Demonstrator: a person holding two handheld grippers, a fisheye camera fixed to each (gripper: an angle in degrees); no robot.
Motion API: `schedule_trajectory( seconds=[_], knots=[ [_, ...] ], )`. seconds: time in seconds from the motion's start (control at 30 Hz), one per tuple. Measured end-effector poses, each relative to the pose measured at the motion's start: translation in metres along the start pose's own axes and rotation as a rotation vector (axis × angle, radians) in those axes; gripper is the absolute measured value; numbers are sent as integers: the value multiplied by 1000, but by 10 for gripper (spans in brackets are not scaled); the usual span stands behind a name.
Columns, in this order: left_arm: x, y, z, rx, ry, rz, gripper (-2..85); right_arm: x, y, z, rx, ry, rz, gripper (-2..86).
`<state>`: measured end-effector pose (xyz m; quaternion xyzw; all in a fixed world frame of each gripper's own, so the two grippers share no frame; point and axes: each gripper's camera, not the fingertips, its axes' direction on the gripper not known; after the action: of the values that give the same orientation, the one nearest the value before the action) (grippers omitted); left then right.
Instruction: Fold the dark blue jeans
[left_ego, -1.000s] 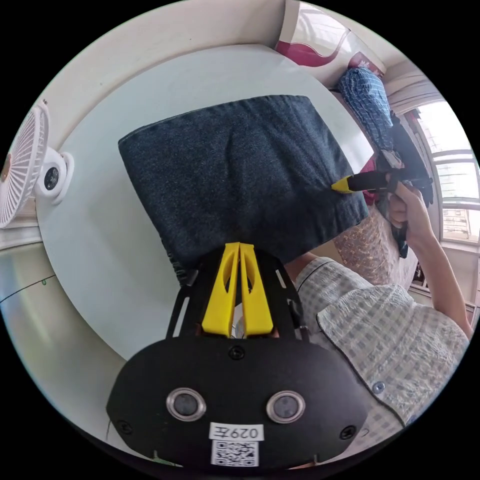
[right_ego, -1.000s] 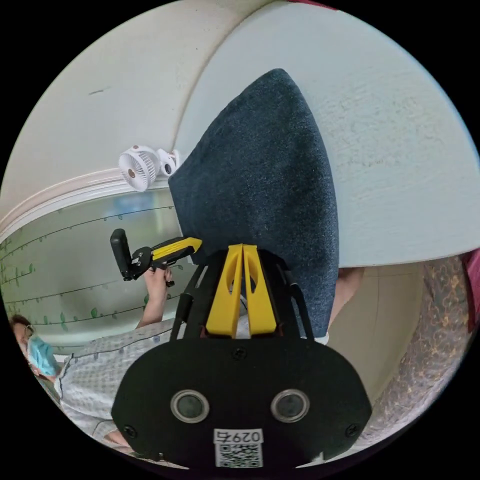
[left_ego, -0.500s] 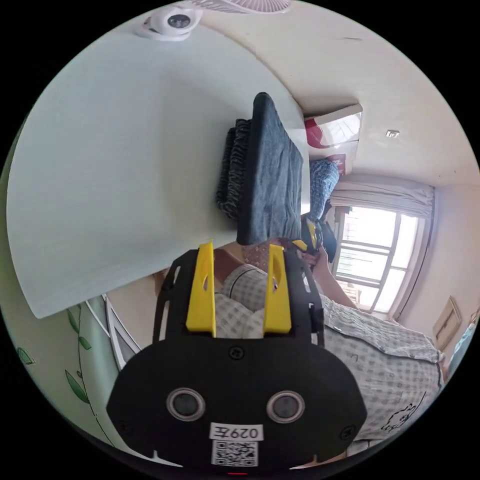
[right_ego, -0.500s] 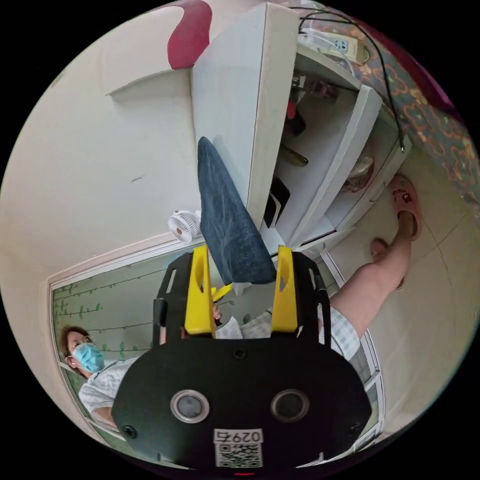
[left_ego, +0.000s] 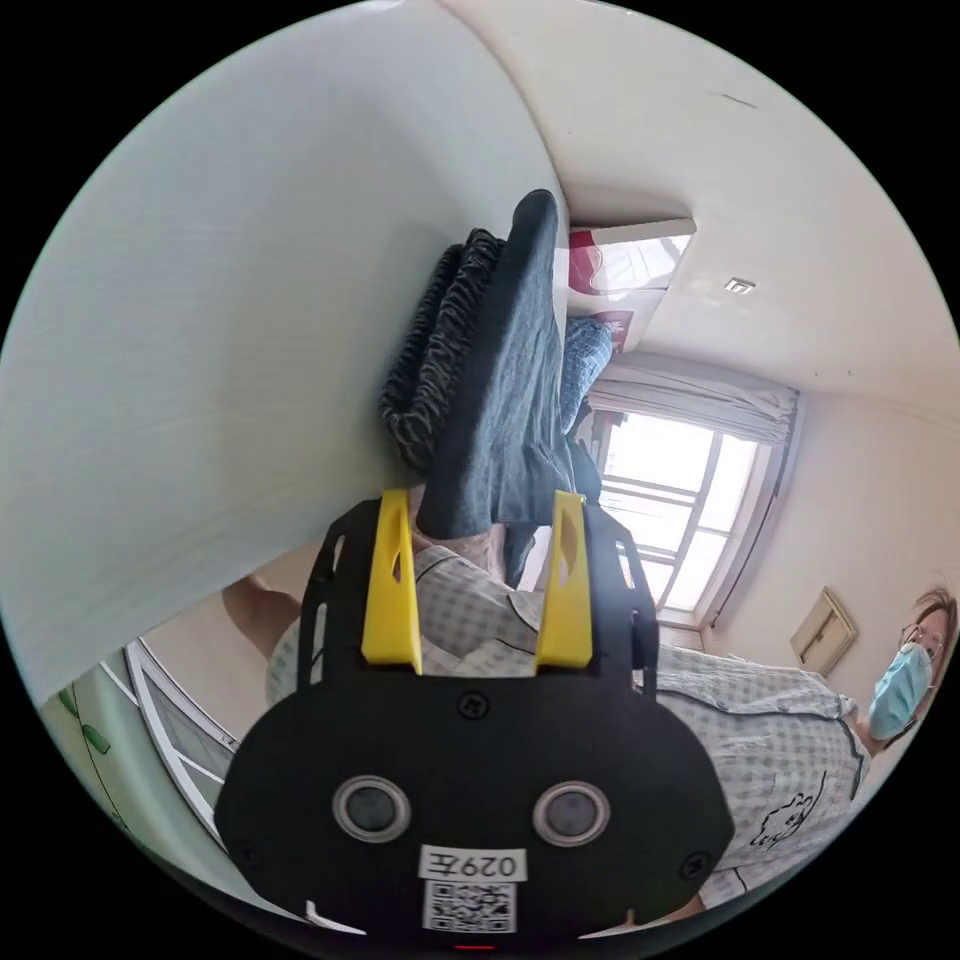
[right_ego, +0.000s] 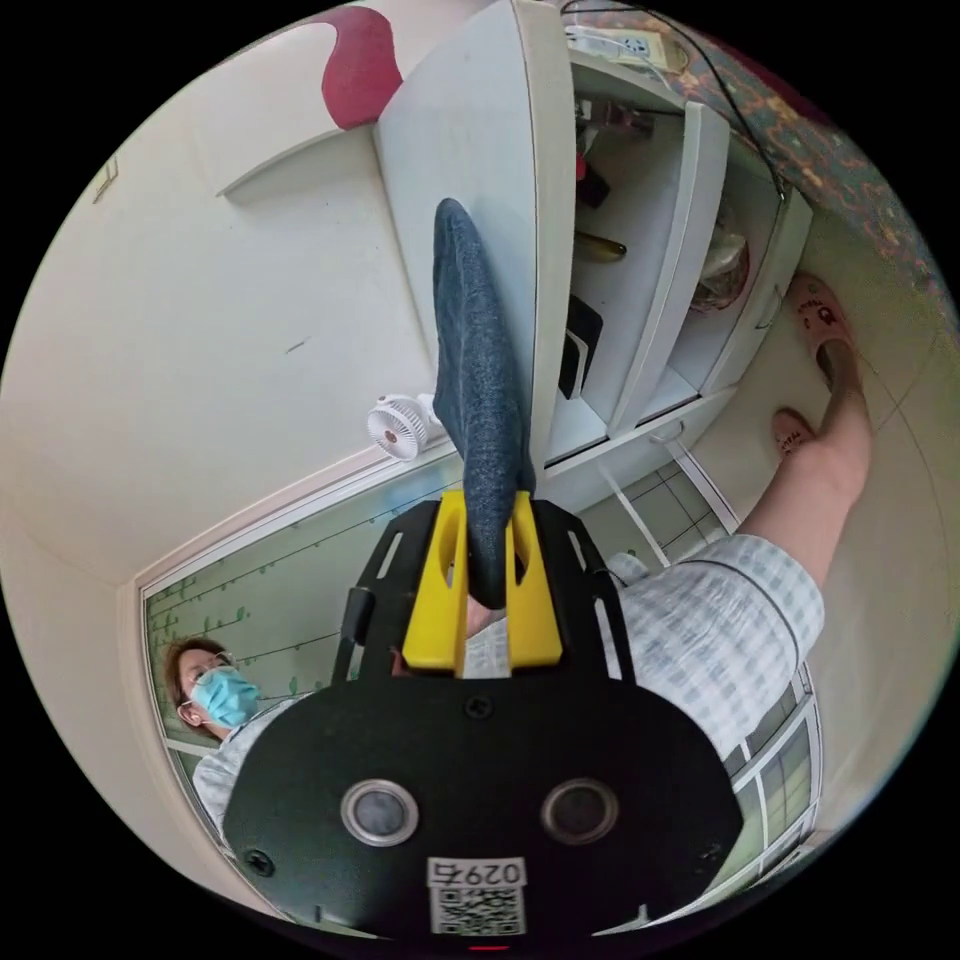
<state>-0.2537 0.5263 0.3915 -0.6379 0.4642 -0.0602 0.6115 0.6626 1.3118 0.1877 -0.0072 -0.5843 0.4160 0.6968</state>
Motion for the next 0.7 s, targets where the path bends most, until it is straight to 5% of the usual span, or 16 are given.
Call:
schedule_trajectory(
  seconds=[0.23, 0.43, 0.7],
  knots=[
    [-15, -24, 57, -48, -15, -73, 217, -42, 85, -69, -99, -78, -53, 19],
    [-14, -17, 93, 29, 149, -153, 124, -96, 143, -159, -166, -130, -157, 17],
    [107, -50, 220, -144, 54, 50, 89, -197, 218, -349, -82, -314, -427, 13]
  ],
)
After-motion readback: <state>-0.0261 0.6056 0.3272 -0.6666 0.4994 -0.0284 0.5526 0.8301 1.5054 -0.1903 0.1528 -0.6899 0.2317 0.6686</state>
